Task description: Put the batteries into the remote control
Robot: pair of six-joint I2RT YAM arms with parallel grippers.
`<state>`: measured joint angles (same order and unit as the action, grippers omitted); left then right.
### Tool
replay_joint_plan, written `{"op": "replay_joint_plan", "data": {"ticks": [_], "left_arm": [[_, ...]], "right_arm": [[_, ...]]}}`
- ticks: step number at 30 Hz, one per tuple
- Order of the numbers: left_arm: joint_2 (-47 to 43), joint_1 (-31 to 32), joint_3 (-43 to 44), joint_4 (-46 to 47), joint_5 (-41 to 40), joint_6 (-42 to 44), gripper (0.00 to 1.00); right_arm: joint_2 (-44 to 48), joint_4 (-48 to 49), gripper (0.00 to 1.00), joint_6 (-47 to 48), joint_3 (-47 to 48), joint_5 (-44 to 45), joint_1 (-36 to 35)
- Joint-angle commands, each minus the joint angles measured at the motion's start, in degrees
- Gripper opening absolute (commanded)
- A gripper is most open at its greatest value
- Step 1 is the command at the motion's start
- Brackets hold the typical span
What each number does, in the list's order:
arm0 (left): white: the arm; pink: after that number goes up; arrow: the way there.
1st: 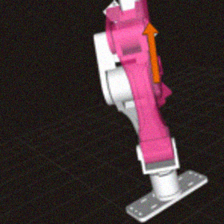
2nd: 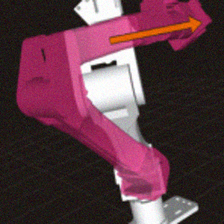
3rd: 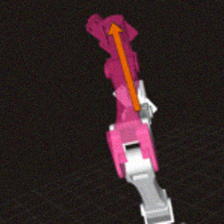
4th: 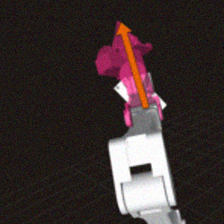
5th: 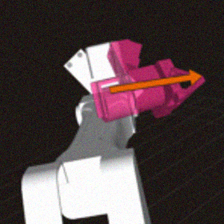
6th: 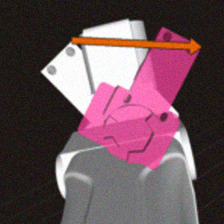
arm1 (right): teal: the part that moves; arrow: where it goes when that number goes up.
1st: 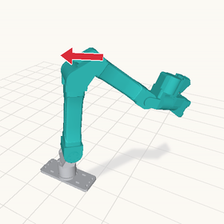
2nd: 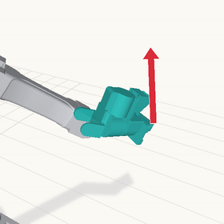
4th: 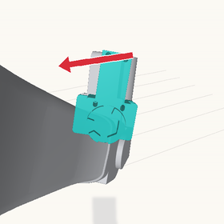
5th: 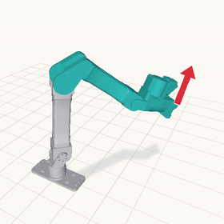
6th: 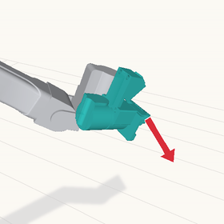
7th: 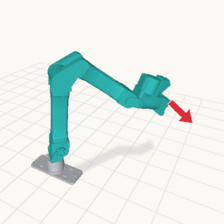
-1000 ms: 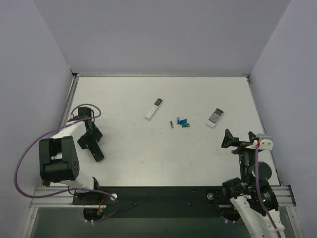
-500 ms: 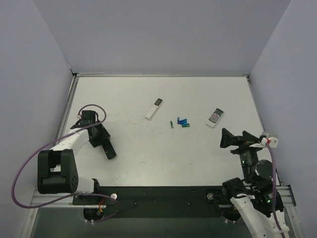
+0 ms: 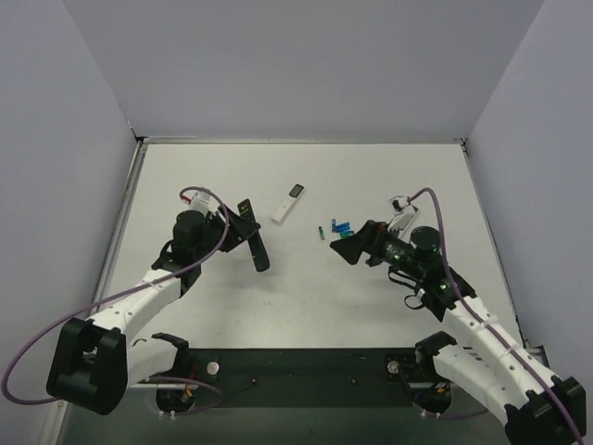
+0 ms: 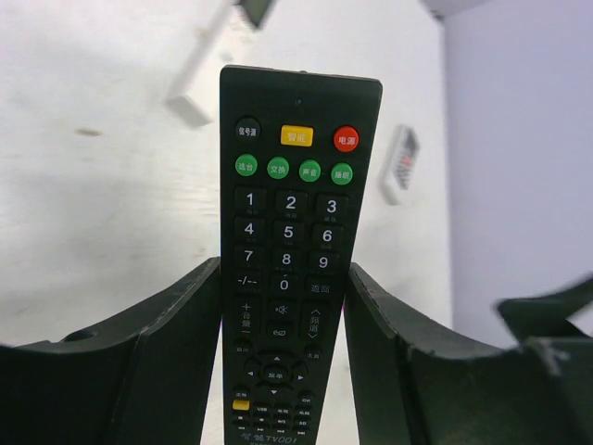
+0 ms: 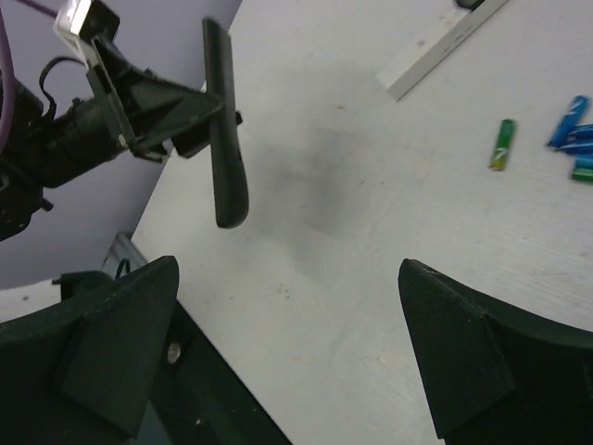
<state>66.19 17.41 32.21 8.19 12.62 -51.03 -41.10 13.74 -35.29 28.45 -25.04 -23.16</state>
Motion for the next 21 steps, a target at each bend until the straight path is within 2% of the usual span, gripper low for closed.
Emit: {"op": "replay_joint_plan", "data": {"ticks": [1,5,11,16,21], "left_arm": [[-4.4,2.6,-2.7,24.1,4.3,-8.6,0.05],[-6.6,5.9,-5.8,31.8,4.5,-14.8,0.05],[-8.7,9.0,-7.9,39.4,3.4,-19.7,0.05],[-9.8,11.3,-8.5,43.5,1.9,-22.1,0.05],[-9.3,13.6,-8.8,46.8,0.6,-23.9,0.05]], "right_arm": [[-7.8,18.2,1.00,-3.7,2.0,-11.4,-6.6],[-14.8,25.2,1.00,-4.3,4.8,-12.3,-12.8],[-22.1,31.9,1.00,-6.5,7.1,-16.4,-16.1],[-25.8,29.9,1.00,-5.4,10.6,-17.2,-17.9],[-28.5,32.1,1.00,-6.0,12.2,-19.1,-18.6]]}}
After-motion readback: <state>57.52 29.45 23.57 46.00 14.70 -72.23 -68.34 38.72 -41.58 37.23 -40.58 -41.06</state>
